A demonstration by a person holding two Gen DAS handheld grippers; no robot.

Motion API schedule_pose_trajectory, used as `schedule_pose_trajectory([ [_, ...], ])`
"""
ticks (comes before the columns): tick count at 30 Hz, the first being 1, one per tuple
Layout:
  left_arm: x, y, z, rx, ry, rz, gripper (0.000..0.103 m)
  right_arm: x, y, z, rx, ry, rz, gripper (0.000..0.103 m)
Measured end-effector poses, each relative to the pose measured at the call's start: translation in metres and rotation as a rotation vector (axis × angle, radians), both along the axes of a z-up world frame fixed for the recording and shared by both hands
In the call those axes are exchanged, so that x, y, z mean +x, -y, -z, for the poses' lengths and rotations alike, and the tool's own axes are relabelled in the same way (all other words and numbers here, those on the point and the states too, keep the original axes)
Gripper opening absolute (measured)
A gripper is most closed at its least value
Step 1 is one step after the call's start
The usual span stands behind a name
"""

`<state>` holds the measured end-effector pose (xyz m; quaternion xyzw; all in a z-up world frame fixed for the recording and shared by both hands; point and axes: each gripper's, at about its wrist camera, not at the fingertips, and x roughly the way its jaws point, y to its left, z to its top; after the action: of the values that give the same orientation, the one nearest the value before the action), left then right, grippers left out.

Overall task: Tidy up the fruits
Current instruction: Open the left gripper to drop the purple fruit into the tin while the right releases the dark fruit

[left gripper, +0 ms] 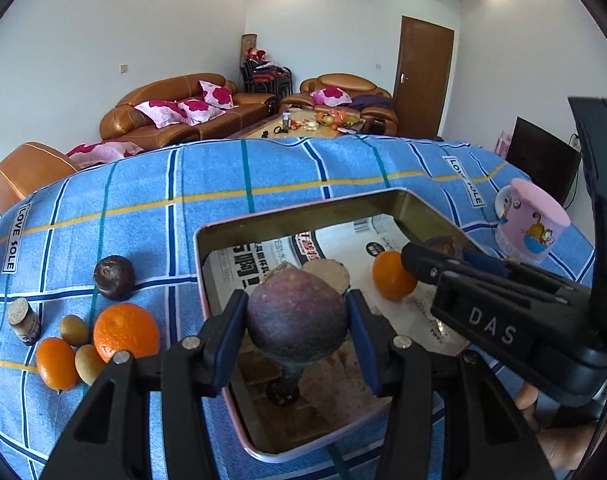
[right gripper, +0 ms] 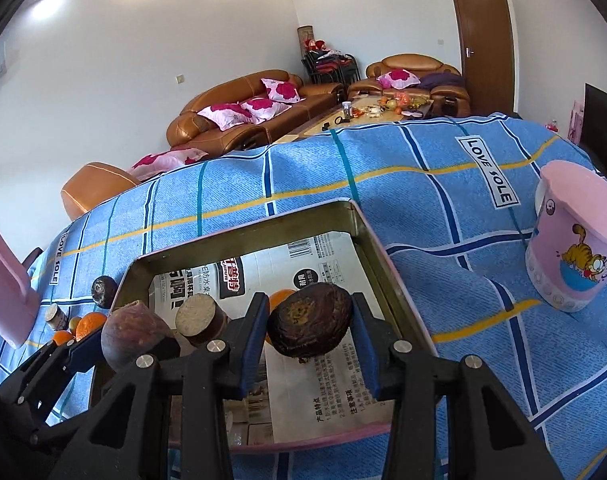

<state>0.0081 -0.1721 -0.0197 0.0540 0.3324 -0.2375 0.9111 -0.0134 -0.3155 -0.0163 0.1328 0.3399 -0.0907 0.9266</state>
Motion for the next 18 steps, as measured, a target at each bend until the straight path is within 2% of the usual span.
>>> schedule_pose_trajectory([
  [2,0.000,-0.001,0.000,0.002,0.008,-0.013,0.053,0.000,0.001,0.000,0.009,0.004,0.001,0.044],
  [5,0.000,-0.003,-0.001,-0.005,0.018,-0.018,0.061,-0.004,0.005,-0.003,0.065,0.035,-0.005,0.047],
  [7,-0.005,-0.003,-0.004,-0.002,0.046,-0.023,0.069,-0.007,0.008,-0.007,0.115,0.076,-0.020,0.051],
  [9,-0.011,-0.004,-0.008,-0.004,0.086,-0.027,0.082,-0.010,0.009,-0.010,0.143,0.113,-0.032,0.051],
  [10,-0.013,-0.005,-0.010,-0.008,0.105,-0.028,0.085,-0.012,0.008,-0.014,0.147,0.139,-0.037,0.051],
  [12,-0.017,-0.007,-0.014,-0.010,0.149,-0.050,0.099,-0.017,0.006,-0.019,0.129,0.177,-0.027,0.051],
  [15,-0.017,-0.014,-0.020,-0.017,0.200,-0.110,0.103,-0.026,0.006,-0.028,0.080,0.263,0.019,0.051],
  [18,-0.012,-0.021,-0.023,-0.023,0.195,-0.146,0.103,-0.032,0.004,-0.031,0.027,0.330,0.065,0.052],
])
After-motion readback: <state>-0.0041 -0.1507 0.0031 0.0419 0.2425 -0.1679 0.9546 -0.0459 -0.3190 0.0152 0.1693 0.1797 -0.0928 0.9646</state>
